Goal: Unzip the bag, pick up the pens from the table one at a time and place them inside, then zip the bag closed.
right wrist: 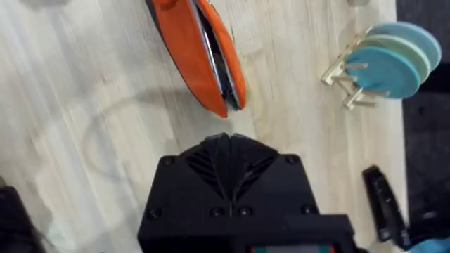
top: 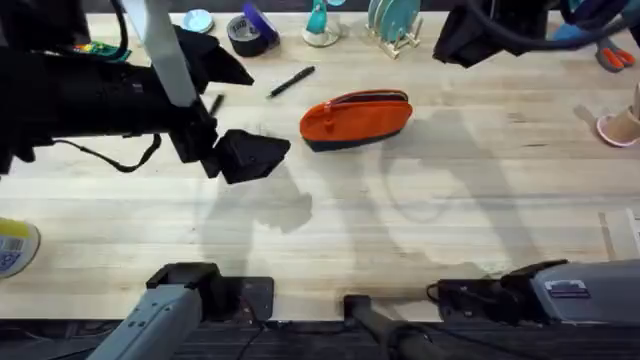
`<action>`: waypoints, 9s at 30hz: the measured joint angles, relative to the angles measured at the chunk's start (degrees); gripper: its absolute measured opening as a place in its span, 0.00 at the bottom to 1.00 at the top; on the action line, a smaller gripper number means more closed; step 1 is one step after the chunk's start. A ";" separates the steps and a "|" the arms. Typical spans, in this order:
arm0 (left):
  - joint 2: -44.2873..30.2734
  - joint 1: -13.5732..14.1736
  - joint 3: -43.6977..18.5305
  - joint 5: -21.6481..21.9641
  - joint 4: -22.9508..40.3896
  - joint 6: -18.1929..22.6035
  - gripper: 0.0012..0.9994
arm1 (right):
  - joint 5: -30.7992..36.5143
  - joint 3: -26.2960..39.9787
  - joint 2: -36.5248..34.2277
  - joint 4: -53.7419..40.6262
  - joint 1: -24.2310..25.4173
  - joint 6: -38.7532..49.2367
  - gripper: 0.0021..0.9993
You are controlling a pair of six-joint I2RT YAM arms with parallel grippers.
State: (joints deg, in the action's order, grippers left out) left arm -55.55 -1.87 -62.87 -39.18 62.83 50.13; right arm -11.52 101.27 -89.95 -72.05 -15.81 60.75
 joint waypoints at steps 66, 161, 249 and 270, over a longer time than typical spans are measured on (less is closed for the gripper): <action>0.00 0.00 0.00 0.00 0.00 0.00 0.99 | -4.81 0.11 -21.85 3.41 0.72 12.17 0.03; 0.00 0.00 0.00 0.00 -0.42 -0.01 0.99 | -3.34 0.22 -15.74 1.61 0.83 3.01 1.00; -35.53 -11.20 -9.74 30.45 -16.20 -22.03 0.99 | 2.77 0.24 9.58 -9.75 1.46 -31.65 1.00; -51.20 -12.44 -9.99 31.95 -25.66 -22.01 0.99 | 2.77 0.24 9.59 -13.51 1.46 -31.67 1.00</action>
State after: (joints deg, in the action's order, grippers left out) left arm -106.75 -14.31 -72.86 -7.22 37.17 28.12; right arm -8.75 101.51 -80.36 -85.56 -14.35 29.08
